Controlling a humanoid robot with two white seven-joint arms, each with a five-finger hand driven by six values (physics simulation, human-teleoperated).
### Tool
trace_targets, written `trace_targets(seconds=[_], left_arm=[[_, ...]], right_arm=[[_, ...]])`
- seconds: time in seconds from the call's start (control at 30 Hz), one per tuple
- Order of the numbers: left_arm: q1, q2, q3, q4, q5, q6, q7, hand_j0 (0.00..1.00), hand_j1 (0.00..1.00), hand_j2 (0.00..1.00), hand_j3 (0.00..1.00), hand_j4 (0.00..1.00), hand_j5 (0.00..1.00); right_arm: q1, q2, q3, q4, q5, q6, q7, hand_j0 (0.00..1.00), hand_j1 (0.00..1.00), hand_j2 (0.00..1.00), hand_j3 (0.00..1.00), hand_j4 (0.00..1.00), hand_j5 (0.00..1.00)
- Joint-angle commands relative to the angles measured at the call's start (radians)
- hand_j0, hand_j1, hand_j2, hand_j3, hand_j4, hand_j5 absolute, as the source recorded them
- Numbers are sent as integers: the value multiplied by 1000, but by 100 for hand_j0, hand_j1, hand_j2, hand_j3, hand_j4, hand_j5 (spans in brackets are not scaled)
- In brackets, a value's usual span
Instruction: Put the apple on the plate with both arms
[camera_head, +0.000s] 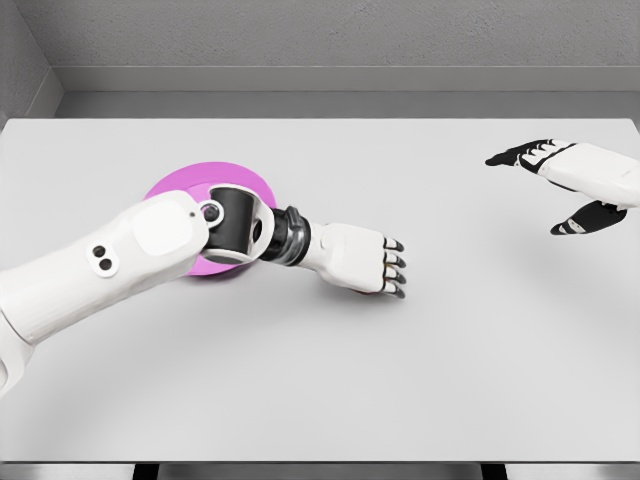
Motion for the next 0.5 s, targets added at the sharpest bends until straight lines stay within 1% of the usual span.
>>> trace_targets(seconds=[0.0, 0.03, 0.1, 0.13, 0.17, 0.2, 0.23, 0.27, 0.3, 0.33, 0.43, 0.47], left_arm=[[0, 1, -16, 3, -6, -3, -1, 100, 100, 100, 100, 100, 100], [-2, 3, -16, 3, -6, -3, -3, 97, 97, 97, 97, 97, 97], [-2, 6, -16, 3, -6, -3, -3, 86, 86, 86, 86, 86, 86], [-3, 9, -16, 3, -6, -3, -3, 76, 76, 76, 76, 76, 76], [-3, 10, -16, 4, -6, -3, -3, 70, 70, 70, 70, 70, 70], [-3, 10, -16, 4, -6, -3, -3, 58, 58, 58, 58, 58, 58], [-3, 12, -16, 4, -6, -3, -4, 52, 52, 52, 52, 52, 52], [-3, 13, -15, 3, -8, -3, -3, 34, 34, 34, 34, 34, 34], [-3, 13, -15, 3, -8, -3, -3, 32, 32, 32, 32, 32, 32], [-3, 15, -15, 3, -8, -3, -3, 20, 20, 20, 20, 20, 20], [-3, 17, -13, 3, -8, -3, -3, 19, 19, 19, 19, 19, 19], [-5, 17, -12, 3, -6, -3, -3, 16, 16, 16, 16, 16, 16]], right_arm=[[0, -1, 0, 0, -4, 2, 0, 100, 100, 100, 100, 100, 100], [0, -1, 0, 0, -4, 2, 0, 100, 100, 100, 100, 100, 100], [0, -1, 0, 0, -4, 2, 0, 100, 100, 100, 100, 100, 100], [0, -1, 0, 0, -4, 2, 0, 100, 100, 100, 100, 100, 100], [0, -1, 0, -2, -4, 2, 0, 100, 100, 100, 100, 100, 100], [0, -1, 0, -2, -4, 2, 0, 100, 100, 100, 100, 100, 100], [0, -1, 0, -2, -4, 2, 0, 100, 100, 100, 100, 100, 100], [0, -1, 0, 0, -4, 2, 0, 100, 100, 100, 100, 100, 100], [0, -1, 0, 0, -4, 2, 0, 100, 100, 100, 100, 100, 100], [0, -1, 0, 0, -4, 2, 0, 100, 100, 100, 100, 100, 100], [0, -1, 0, 0, -4, 2, 0, 100, 100, 100, 100, 100, 100], [0, -1, 0, 0, -4, 2, 0, 100, 100, 100, 100, 100, 100]])
